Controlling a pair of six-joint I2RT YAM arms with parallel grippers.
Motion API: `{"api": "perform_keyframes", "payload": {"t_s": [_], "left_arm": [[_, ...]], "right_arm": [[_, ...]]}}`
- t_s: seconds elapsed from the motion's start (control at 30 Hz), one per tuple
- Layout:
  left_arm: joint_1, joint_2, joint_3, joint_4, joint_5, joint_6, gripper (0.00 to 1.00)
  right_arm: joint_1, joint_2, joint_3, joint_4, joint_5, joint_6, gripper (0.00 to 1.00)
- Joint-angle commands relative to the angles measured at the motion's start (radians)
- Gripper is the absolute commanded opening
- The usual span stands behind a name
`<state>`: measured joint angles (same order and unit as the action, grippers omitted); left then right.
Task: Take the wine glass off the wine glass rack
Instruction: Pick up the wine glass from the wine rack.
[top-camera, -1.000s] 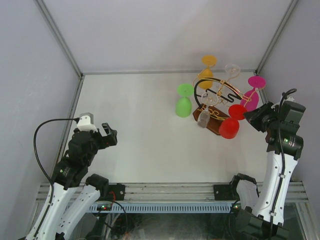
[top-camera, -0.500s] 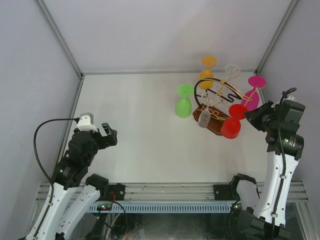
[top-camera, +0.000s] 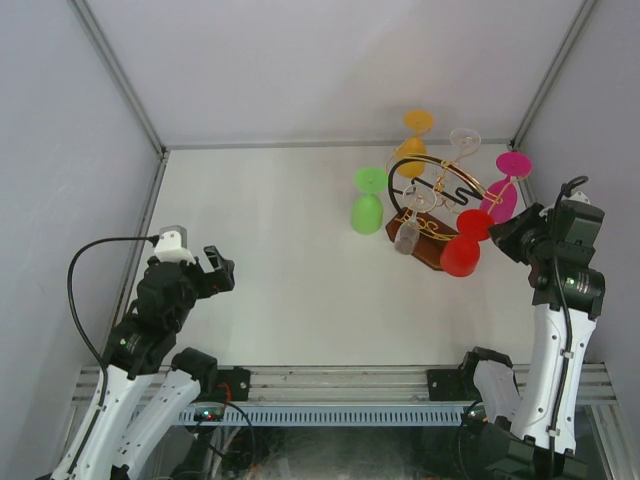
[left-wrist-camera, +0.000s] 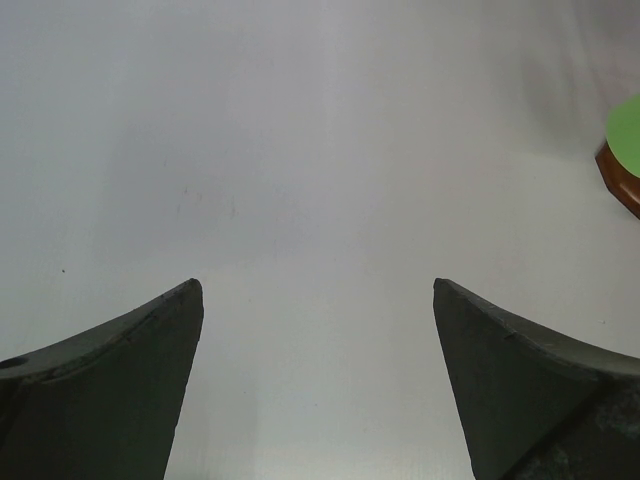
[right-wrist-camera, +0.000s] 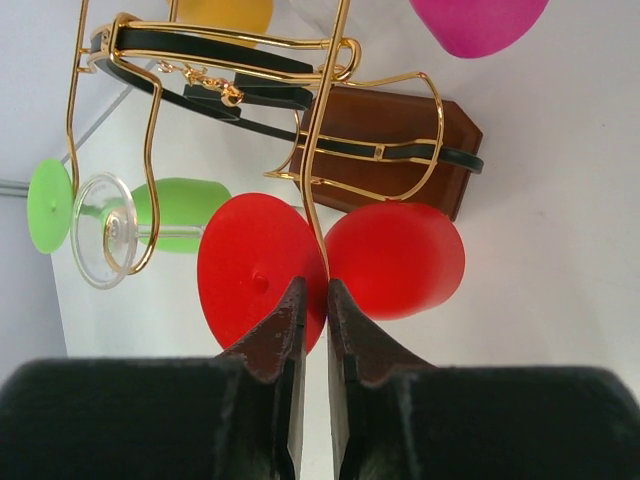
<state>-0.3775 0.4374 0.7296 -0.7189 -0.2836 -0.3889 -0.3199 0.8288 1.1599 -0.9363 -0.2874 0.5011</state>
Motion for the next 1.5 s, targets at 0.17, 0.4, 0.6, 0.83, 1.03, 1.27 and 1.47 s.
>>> {"api": "perform_keyframes", "payload": {"t_s": [0.17, 0.4, 0.6, 0.83, 1.03, 1.27, 1.47], "left_arm": [[-0.004, 0.006, 0.001, 0.036, -0.001, 0.008, 1.00], [-0.004, 0.007, 0.002, 0.036, -0.002, 0.008, 1.00], [-0.004, 0.007, 0.001, 0.036, 0.000, 0.008, 1.00], [-0.004, 0.006, 0.000, 0.036, -0.002, 0.008, 1.00], [-0.004, 0.008, 0.002, 0.036, 0.000, 0.008, 1.00], [-0.004, 0.012, 0.002, 0.036, 0.001, 0.008, 1.00], [-0.004, 0.008, 0.000, 0.035, -0.002, 0.008, 1.00]], "right_arm": [[0.000, -0.002, -0.030, 0.012, 0.045, -0.015, 0.11], [0.004, 0.006, 0.002, -0.009, 0.057, -0.037, 0.15], [0.011, 0.009, 0.000, 0.005, 0.012, -0.038, 0.14], [0.013, -0.009, 0.002, 0.033, 0.003, -0.016, 0.04], [0.016, -0.014, 0.017, 0.001, 0.053, -0.041, 0.01], [0.013, -0.042, 0.015, 0.050, -0.021, 0.008, 0.00], [0.001, -0.086, 0.003, 0.120, -0.030, 0.100, 0.00]]}}
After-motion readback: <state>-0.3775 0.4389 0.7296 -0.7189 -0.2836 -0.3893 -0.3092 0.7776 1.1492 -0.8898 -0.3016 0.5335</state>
